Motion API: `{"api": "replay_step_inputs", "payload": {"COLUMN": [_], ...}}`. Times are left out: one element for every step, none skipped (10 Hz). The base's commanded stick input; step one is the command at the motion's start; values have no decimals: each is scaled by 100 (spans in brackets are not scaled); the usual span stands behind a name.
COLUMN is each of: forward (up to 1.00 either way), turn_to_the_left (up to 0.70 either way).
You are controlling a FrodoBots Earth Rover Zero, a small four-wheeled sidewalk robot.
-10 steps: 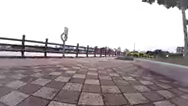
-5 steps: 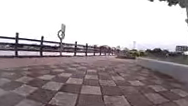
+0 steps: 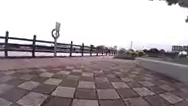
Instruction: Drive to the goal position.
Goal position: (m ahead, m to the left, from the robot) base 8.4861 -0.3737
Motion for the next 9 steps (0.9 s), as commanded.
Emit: {"api": "replay_step_inputs", "payload": {"forward": [100,100,100,100,100,100,100,100,100], "turn_to_the_left": [0,0,0,0,0,0,0,0,0]}}
